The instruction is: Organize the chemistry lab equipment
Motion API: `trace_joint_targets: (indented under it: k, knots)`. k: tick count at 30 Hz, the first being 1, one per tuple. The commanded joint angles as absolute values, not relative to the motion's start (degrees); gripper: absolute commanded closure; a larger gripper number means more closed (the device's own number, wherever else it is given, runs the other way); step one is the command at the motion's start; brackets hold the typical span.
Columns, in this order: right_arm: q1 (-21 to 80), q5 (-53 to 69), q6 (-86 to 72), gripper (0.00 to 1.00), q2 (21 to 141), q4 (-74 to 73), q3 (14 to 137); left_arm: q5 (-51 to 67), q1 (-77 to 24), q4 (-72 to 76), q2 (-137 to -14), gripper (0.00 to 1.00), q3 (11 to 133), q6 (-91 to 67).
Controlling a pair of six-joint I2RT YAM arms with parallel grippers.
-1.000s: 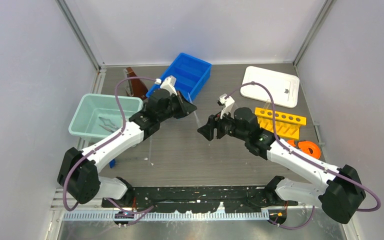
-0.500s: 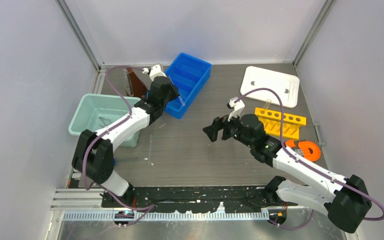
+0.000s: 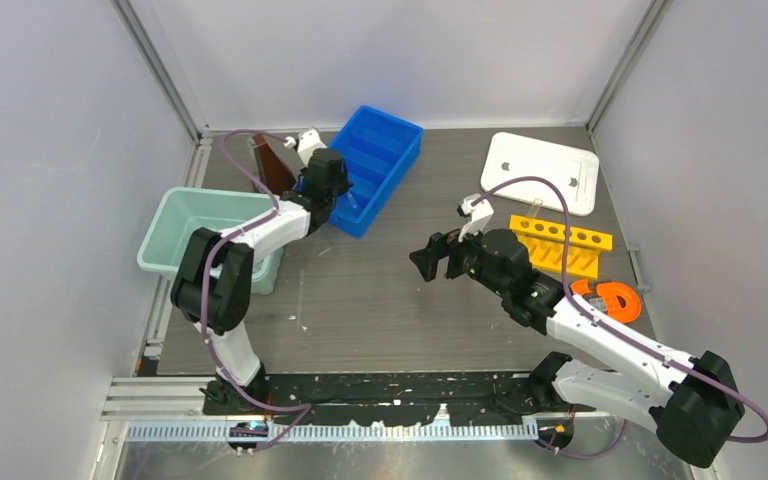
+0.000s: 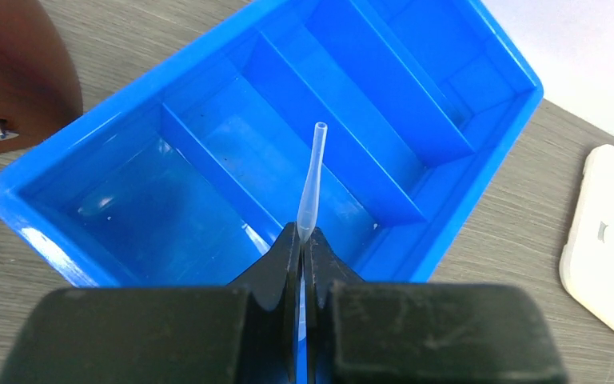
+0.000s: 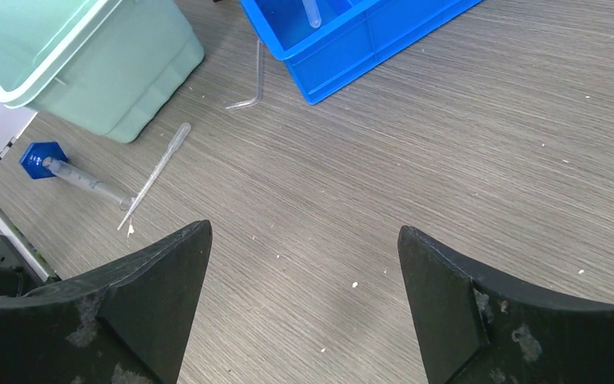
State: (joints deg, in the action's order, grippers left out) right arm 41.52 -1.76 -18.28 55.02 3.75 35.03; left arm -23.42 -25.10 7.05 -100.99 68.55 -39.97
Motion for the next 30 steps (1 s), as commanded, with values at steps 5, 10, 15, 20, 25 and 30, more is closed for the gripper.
trace_joint_targets:
  k: [5,10,15,20,25,30]
  knots:
    - [41.7,-4.8,-17.3,0.07,55.0,3.9,36.2,-25.4,-24.9,10.2,-102.0,0.91,69.6,-38.9]
    - [41.7,-5.1,-17.0,0.07,55.1,4.1,36.1,-24.9,-24.9,8.0,-101.1,0.76,69.2,-37.7]
    - [41.7,-5.8,-16.7,0.07,55.5,4.3,36.1,-25.0,-24.9,2.5,-98.3,0.67,69.4,-36.2]
    - [41.7,-6.1,-16.4,0.07,55.3,4.0,36.2,-25.3,-24.9,-4.4,-94.2,0.6,69.4,-32.9]
    - [41.7,-6.3,-16.4,0.07,55.0,3.7,36.0,-21.2,-25.0,-16.7,-89.7,0.54,71.3,-26.3]
    - [41.7,-6.5,-16.4,0.07,54.9,3.6,36.1,-16.0,-25.1,-29.3,-85.2,0.52,72.1,-22.0]
